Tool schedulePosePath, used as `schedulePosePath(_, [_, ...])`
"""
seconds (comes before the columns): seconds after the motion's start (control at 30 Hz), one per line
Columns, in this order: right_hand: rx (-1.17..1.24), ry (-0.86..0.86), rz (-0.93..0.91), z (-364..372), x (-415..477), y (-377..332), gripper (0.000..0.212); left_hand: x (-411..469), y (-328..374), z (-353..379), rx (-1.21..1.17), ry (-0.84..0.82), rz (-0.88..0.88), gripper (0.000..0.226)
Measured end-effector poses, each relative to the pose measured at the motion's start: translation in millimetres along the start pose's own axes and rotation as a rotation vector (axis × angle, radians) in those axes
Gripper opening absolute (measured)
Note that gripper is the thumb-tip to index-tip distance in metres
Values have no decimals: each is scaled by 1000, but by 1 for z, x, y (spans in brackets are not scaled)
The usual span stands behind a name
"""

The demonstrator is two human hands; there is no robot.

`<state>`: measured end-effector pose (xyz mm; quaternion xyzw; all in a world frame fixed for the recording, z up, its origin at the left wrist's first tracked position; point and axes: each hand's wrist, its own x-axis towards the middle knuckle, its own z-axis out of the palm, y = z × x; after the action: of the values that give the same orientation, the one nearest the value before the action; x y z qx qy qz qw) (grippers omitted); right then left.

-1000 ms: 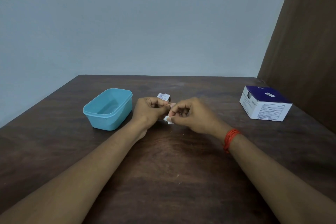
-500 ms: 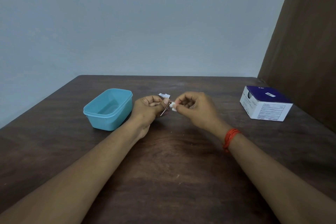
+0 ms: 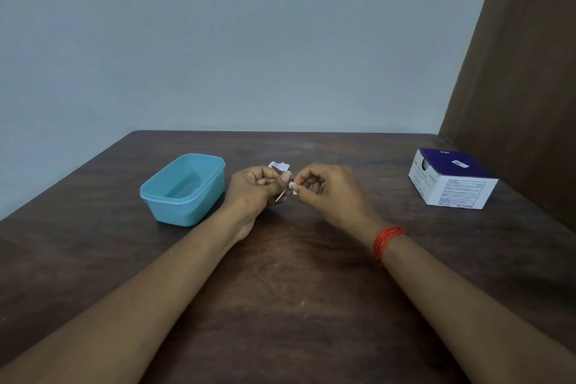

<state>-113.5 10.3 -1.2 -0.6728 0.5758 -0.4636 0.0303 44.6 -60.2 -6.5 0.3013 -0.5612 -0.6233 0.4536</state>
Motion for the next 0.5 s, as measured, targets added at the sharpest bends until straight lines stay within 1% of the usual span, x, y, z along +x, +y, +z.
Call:
schedulePosePath(0.1, [-10, 57, 34, -3, 1, 0, 1, -1, -1, 0, -20, -7, -1, 12])
schedulePosePath(0.17, [26, 21, 31, -2, -1, -2, 5, 0, -2, 1, 6, 6, 7, 19])
schedulePosePath(0.27, [97, -63, 28, 3, -5, -7, 13, 1, -4, 1, 50, 34, 22, 12])
schedulePosePath(0.33, [100, -67, 39, 5, -5, -8, 14, 2, -5, 1, 73, 30, 34, 14])
schedulePosePath(0.4, [74, -33, 49, 4, -4, -7, 13, 1, -3, 1, 55, 2, 28, 14])
schedulePosePath(0.5, [16, 68, 75, 2, -1, -3, 8, -1, -1, 0, 27, -30, 10, 21])
